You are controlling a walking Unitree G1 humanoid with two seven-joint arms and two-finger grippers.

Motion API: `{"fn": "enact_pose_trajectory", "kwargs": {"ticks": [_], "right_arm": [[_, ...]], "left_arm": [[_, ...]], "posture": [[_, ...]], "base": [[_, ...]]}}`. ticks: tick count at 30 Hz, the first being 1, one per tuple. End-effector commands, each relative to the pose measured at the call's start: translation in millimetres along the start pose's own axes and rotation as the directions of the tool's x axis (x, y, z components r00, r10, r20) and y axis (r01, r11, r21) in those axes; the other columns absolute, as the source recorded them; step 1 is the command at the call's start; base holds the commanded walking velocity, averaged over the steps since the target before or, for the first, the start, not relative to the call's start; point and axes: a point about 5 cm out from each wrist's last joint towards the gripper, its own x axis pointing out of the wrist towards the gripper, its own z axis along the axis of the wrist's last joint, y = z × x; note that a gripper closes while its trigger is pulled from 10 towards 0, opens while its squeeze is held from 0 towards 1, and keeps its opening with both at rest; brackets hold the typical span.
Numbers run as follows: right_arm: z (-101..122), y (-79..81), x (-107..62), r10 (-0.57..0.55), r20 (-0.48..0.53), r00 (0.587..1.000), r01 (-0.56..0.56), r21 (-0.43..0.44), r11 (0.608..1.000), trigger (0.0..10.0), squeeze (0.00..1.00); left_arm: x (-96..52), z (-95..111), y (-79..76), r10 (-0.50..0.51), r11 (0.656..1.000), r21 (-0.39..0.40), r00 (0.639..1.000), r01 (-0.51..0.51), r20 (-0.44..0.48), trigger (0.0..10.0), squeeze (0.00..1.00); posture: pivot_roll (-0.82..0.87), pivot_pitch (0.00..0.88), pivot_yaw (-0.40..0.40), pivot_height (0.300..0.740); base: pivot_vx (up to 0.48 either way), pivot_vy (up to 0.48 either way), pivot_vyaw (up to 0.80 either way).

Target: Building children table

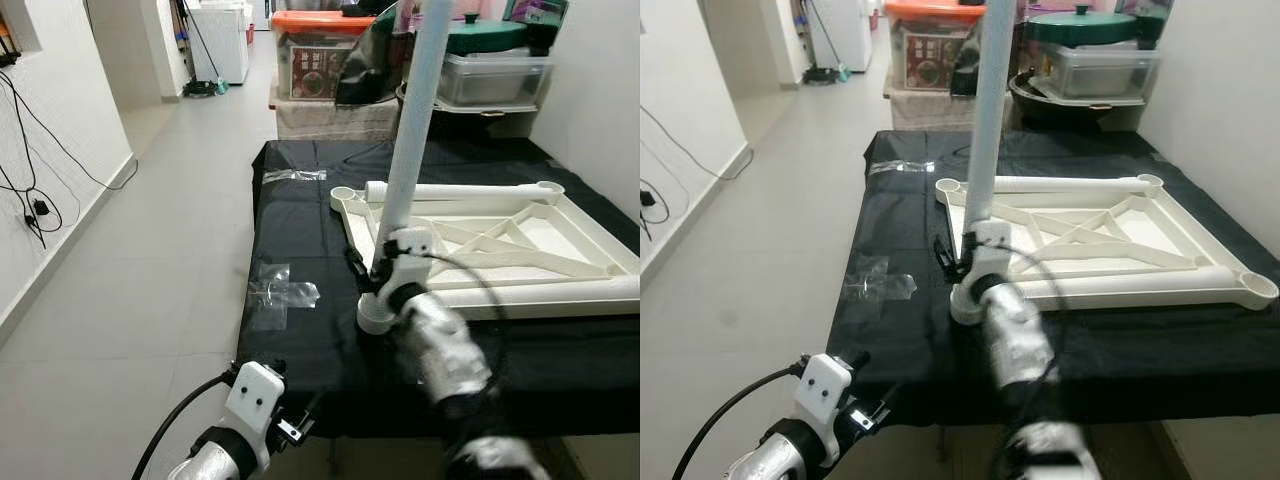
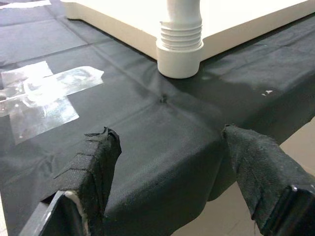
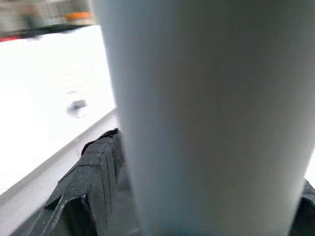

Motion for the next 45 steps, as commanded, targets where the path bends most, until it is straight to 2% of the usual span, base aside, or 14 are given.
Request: {"fn": "enact_pose_trajectory", "kwargs": {"ticks": [1, 6, 12, 15, 16, 23, 27, 29, 33, 34, 35, 36, 40, 45], "right_arm": [[-2, 12.3, 6.3, 0.167, -0.030, 0.986, -0.166, 0.030, 0.986, 10.0, 0.00], [4, 14.1, 9.2, 0.340, -0.062, 0.938, -0.337, 0.047, 0.940, 10.0, 0.00], [5, 26.1, 8.1, 0.655, -0.127, 0.745, -0.653, 0.062, 0.755, 10.0, 0.00], [4, 27.4, 7.9, 0.681, -0.131, 0.720, -0.678, 0.072, 0.731, 9.6, 0.00], [3, 28.8, 8.3, 0.691, -0.131, 0.711, -0.687, 0.083, 0.722, 0.0, 0.00], [-3, 25.8, 10.6, 0.614, -0.119, 0.780, -0.614, 0.044, 0.788, 0.0, 0.00], [-9, 12.4, 15.7, 0.326, -0.106, 0.939, -0.330, -0.021, 0.944, 0.0, 0.00], [-9, 12.4, 15.7, 0.326, -0.106, 0.939, -0.330, -0.021, 0.944, 0.0, 0.00], [-10, -7.5, 12.8, -0.104, -0.079, 0.991, 0.096, -0.104, 0.990, 0.0, 0.00], [-13, -30.8, -7.6, -0.548, -0.046, 0.835, 0.540, -0.117, 0.833, 0.0, 0.00], [-13, -30.8, -7.6, -0.548, -0.046, 0.835, 0.540, -0.117, 0.833, 0.0, 0.00], [-14, -35.7, -16.8, -0.652, -0.036, 0.758, 0.645, -0.116, 0.756, 0.0, 0.00], [-19, -14.7, -23.0, -0.748, -0.042, 0.662, 0.745, -0.071, 0.664, 0.0, 0.00], [-22, 0.5, -17.5, -0.746, -0.057, 0.663, 0.745, -0.048, 0.666, 0.0, 0.00]], "left_arm": [[0.7, -4, 0.9, 0.000, 1.000, 0.005, 1.000, 0.000, -0.012, 10.0, 0.00], [1.4, -4, 0.7, 0.000, 1.000, 0.007, 1.000, 0.000, -0.012, 10.0, 0.00], [2.1, -4, 0.9, 0.008, 1.000, 0.008, 1.000, -0.008, -0.009, 10.0, 0.00], [2.2, -4, 0.9, 0.009, 1.000, 0.008, 1.000, -0.009, -0.009, 10.0, 0.00], [2.1, -4, 1.1, 0.010, 1.000, 0.009, 1.000, -0.010, -0.008, 10.0, 0.00], [1.9, -4, 1.2, 0.012, 1.000, 0.009, 1.000, -0.012, -0.007, 10.0, 0.00], [1.7, -4, 1.8, 0.011, 1.000, 0.008, 1.000, -0.010, -0.007, 10.0, 0.00], [1.7, -4, 1.8, 0.011, 1.000, 0.008, 1.000, -0.010, -0.007, 10.0, 0.00], [1.7, -5, 2.6, 0.006, 1.000, 0.009, 1.000, -0.006, -0.008, 10.0, 0.00], [2.3, -5, 3.3, 0.002, 1.000, 0.010, 1.000, -0.002, -0.010, 10.0, 0.00], [2.3, -5, 3.3, 0.002, 1.000, 0.010, 1.000, -0.002, -0.010, 10.0, 0.00], [2.5, -5, 3.3, 0.001, 1.000, 0.010, 1.000, -0.001, -0.011, 10.0, 0.00], [3.0, -5, 3.4, 0.005, 1.000, 0.011, 1.000, -0.005, -0.009, 10.0, 0.00], [2.9, -5, 3.4, 0.008, 1.000, 0.012, 1.000, -0.007, -0.009, 10.0, 0.00]], "posture": [[0.08, 0.000, -0.036, 0.740], [0.10, 0.000, -0.049, 0.740], [0.11, 0.000, -0.056, 0.740], [0.11, 0.000, -0.057, 0.740], [0.11, 0.000, -0.057, 0.740], [0.11, 0.000, -0.058, 0.740], [0.09, 0.000, -0.045, 0.740], [0.09, 0.000, -0.045, 0.740], [0.09, 0.000, -0.039, 0.740], [0.09, 0.000, -0.037, 0.740], [0.09, 0.000, -0.037, 0.740], [0.09, 0.000, -0.036, 0.740], [0.09, 0.000, -0.042, 0.740], [0.09, 0.000, -0.045, 0.740]], "base": [[0.000, 0.000, 0.00], [0.000, 0.000, 0.00], [0.000, 0.000, 0.00], [0.000, 0.000, 0.00], [0.000, 0.000, 0.00], [0.000, 0.000, 0.00], [0.000, 0.000, 0.00], [0.000, 0.000, 0.00], [0.000, 0.000, 0.00], [0.000, 0.000, 0.00], [0.000, 0.000, 0.00], [0.000, 0.000, 0.00], [0.000, 0.000, 0.00], [0.000, 0.000, 0.00]]}}
